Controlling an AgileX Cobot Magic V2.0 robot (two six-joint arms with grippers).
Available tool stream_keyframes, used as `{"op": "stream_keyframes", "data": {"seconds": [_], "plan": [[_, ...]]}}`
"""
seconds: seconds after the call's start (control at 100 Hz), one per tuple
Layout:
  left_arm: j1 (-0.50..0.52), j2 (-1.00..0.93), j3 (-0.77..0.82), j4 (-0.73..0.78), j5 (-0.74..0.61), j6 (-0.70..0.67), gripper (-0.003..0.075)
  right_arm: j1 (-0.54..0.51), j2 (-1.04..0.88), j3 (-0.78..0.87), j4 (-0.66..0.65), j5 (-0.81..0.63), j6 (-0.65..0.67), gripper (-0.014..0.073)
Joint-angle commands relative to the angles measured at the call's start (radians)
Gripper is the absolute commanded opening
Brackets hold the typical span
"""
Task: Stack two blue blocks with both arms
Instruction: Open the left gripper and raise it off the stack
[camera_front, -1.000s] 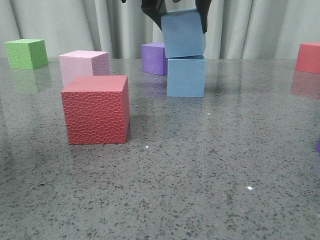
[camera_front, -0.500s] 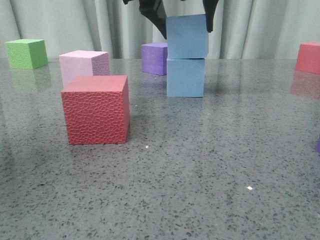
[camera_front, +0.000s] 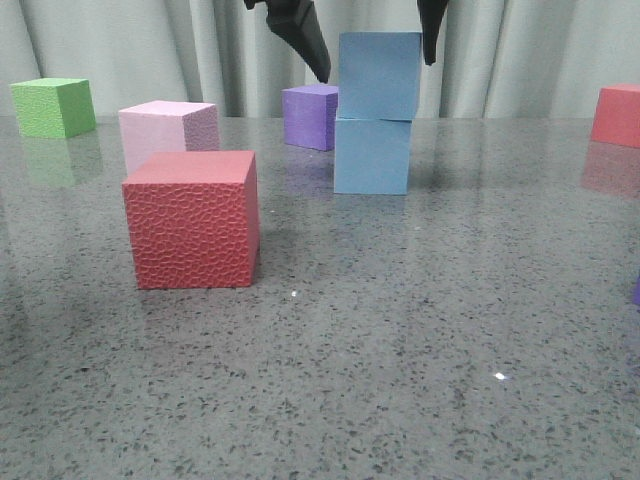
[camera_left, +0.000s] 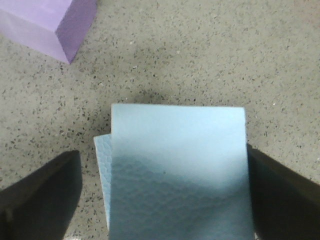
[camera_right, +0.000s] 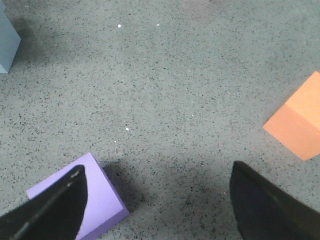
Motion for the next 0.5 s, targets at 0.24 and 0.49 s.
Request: {"op": "stream_keyframes", "data": {"seconds": [0.24, 0.49], "plan": [[-0.009, -0.058, -0.072, -0.021, -0.018, -0.003, 0.0614, -0.004, -0.005, -0.024, -0.014, -0.064, -0.011, 0.058], [-0.009, -0.058, -0.174, -0.037, 0.049, 0.028, 0.0611, -0.004, -0.005, -0.024, -0.012, -0.064, -0.011, 0.058]]}}
